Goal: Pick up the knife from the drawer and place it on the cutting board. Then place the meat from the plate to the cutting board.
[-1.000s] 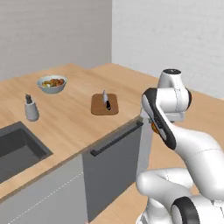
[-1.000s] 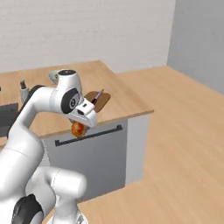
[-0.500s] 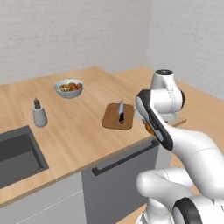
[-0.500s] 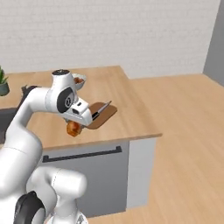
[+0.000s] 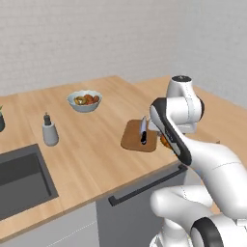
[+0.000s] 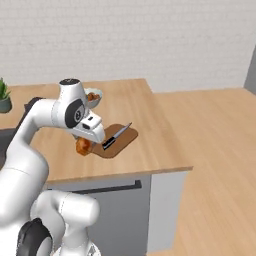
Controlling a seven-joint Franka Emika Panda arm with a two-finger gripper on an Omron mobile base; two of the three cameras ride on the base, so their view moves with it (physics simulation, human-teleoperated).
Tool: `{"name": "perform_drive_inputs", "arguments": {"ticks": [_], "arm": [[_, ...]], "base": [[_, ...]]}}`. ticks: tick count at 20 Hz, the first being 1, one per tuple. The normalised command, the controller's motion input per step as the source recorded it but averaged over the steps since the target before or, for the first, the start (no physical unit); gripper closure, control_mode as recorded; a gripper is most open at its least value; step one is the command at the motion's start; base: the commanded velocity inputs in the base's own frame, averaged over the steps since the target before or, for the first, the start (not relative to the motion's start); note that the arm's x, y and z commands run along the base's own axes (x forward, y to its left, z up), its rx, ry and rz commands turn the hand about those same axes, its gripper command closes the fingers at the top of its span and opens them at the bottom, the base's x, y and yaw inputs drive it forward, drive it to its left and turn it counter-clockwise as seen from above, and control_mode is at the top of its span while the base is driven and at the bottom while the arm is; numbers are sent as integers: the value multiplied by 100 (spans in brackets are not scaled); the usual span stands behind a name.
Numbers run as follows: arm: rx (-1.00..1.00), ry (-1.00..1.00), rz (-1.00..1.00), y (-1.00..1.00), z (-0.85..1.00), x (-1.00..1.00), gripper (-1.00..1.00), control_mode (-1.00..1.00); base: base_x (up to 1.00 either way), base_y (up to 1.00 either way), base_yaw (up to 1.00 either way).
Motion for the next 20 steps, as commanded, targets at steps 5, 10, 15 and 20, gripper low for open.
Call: {"name": "perform_drive_inputs", "arguments": {"ticks": [5, 10, 15, 20], "arm": [[0, 0, 0, 0, 0, 0, 100, 100], [0, 0, 1, 0, 0, 0, 100, -100], [0, -1, 0, 0, 0, 28, 100, -100], [7, 0, -9, 0, -1, 81, 100, -100]], "base": [[66, 12, 24], [7, 0, 6], [0, 0, 0], [0, 0, 0]]}}
